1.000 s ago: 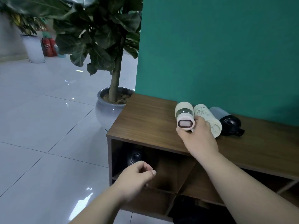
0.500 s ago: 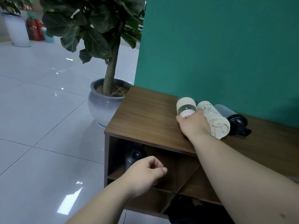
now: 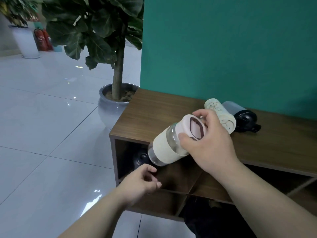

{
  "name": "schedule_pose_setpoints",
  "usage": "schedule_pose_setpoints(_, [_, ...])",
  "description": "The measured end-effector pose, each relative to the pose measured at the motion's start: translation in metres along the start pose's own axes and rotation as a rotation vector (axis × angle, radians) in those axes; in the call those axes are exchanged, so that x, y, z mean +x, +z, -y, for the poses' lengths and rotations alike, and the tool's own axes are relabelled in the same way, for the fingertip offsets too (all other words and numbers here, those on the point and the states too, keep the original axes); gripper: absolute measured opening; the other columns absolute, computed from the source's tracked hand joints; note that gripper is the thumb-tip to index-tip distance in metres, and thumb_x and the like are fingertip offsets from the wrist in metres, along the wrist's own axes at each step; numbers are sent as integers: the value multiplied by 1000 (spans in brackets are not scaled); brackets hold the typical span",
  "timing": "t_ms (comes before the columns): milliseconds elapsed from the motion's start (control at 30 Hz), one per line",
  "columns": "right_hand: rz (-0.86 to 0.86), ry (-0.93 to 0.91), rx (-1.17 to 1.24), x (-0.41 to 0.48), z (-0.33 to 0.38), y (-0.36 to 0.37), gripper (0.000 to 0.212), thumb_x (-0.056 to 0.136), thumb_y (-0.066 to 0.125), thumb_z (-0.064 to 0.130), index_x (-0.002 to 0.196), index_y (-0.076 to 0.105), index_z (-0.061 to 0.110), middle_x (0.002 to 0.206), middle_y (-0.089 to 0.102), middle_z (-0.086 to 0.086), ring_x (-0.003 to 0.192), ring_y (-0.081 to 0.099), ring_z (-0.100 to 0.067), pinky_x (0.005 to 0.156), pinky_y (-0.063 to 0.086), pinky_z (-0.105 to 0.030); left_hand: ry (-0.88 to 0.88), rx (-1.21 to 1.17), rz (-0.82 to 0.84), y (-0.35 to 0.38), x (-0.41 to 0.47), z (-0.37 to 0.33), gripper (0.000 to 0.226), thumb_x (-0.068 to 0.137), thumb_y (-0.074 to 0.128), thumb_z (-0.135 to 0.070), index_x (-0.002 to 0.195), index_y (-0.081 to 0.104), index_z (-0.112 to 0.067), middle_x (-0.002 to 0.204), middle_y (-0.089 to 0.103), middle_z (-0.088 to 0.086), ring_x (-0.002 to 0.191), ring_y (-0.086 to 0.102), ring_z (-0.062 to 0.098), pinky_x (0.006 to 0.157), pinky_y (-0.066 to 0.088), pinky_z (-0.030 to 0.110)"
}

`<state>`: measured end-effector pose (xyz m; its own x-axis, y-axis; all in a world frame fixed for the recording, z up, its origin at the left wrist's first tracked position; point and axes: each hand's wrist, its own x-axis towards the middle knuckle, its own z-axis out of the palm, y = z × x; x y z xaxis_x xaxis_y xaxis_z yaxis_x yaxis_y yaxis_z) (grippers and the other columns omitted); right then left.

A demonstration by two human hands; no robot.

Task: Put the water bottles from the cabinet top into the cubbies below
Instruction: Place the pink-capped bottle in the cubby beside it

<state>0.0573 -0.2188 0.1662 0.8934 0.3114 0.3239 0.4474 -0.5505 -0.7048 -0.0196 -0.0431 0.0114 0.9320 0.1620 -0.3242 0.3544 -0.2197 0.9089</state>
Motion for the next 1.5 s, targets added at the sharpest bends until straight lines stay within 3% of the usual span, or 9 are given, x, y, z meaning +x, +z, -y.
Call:
schedule_pose_setpoints(200, [353,-24,-221,-23,-51,17,65,61,70,53,121,48,46,116,57,24,106,56,-1,89,47,-22,-1,76,28,38,7,32,76,66,92,-19,124,52,-47,120,70,-14,110,69,4,96,61,30])
schedule_pose_setpoints(267, [430,-16,-259,-24,-72,32,74,61,69,56,130,45,45,124,54,25,113,55,-1,93,47,-23,33,121,-20,59,17,40,73,63,91,-13,116,56,-50,115,70,-24,106,68,-5,91,59,21])
schedule_pose_setpoints(333, [479,1,-276,-21,-93,48,83,63,68,56,139,38,45,133,50,23,120,54,-5,96,47,-26,39,162,-76,77,33,49,65,60,89,-20,111,60,-48,109,72,-21,100,71,0,88,63,29])
schedule_pose_setpoints(433, [474,53,-260,-13,-120,70,88,64,69,55,144,34,42,142,48,18,127,52,-9,102,46,-30,-11,202,-128,94,67,72,67,55,85,-43,116,57,-45,110,71,-15,100,72,8,83,64,43])
schedule_pose_setpoints(700, [430,172,-133,0,-179,114,77,68,80,37,137,45,38,138,50,12,126,51,-9,101,37,-18,-107,298,-191,110,122,91,62,56,74,-55,115,58,-44,112,69,-21,100,70,4,85,62,41])
schedule_pose_setpoints(833, [403,269,-87,6,-196,127,70,70,79,34,132,48,35,133,53,12,123,53,-9,96,40,-21,-164,303,-203,114,142,92,64,55,72,-60,115,58,-42,114,69,-18,100,71,8,86,61,39])
schedule_pose_setpoints(1100, [359,368,-64,13,-210,144,66,74,73,31,133,46,37,136,55,12,126,53,-13,102,45,-32,-179,286,-218,122,161,89,66,69,76,-43,130,54,-33,127,58,-9,110,66,13,84,52,30])
schedule_pose_setpoints(1300, [375,398,-95,11,-216,146,66,80,71,26,138,39,29,143,51,4,133,49,-20,107,42,-38,-177,371,-222,128,164,94,75,74,50,-47,144,41,-20,142,46,2,126,45,14,97,45,27])
schedule_pose_setpoints(1500, [304,437,-48,6,-216,149,73,76,77,27,137,38,33,140,54,7,128,53,-19,105,44,-38,-182,316,-265,127,163,100,75,83,75,-33,148,36,-27,151,47,-1,118,66,27,83,49,35])
